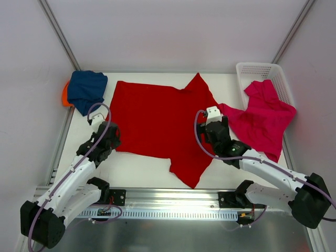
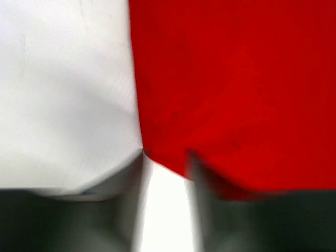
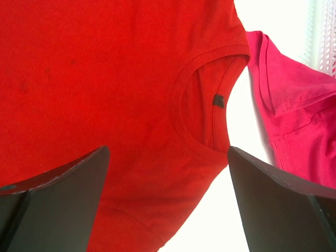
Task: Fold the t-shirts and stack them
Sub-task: Flatten out the tshirt
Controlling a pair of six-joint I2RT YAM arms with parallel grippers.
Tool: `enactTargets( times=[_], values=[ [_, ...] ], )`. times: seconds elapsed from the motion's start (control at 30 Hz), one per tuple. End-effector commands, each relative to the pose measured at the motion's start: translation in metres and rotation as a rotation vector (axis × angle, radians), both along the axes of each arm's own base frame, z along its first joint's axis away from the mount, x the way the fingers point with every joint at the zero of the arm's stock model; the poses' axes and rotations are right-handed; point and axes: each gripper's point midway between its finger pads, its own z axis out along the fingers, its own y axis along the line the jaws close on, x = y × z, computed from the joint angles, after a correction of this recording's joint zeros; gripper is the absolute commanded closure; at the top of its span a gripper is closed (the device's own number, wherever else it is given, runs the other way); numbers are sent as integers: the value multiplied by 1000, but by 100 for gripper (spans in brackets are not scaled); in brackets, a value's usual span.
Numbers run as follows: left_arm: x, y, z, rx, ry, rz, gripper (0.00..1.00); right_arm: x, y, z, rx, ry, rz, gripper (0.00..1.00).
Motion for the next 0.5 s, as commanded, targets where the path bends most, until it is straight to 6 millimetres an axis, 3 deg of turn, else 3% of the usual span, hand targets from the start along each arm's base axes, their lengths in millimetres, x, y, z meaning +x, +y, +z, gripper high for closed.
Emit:
enactTargets(
  times=[0.0, 0.03, 0.07, 0.1, 0.27, 0.4, 0.47],
  values=[
    [-17, 12, 6, 100, 77, -31, 37, 5, 3, 4, 5, -27, -5, 1],
    [-18, 13, 10, 102, 77, -29, 28, 5, 2, 5, 2, -28, -5, 0],
    [-21, 14, 10, 103, 84, -34, 8, 5, 1, 3, -7, -26, -3, 1],
    [-24, 14, 12, 98, 83, -41, 1, 5, -1, 2, -16, -28, -10, 0],
    [-33, 3, 1, -8, 74, -24, 1, 8, 2, -6, -39, -13, 0, 1],
    [-24, 9, -13, -25, 13, 60, 1, 12, 11, -12, -46, 17, 17, 0],
    [-13, 17, -9, -5, -64, 110, 1, 13, 13, -12, -49, 21, 24, 0]
  ],
)
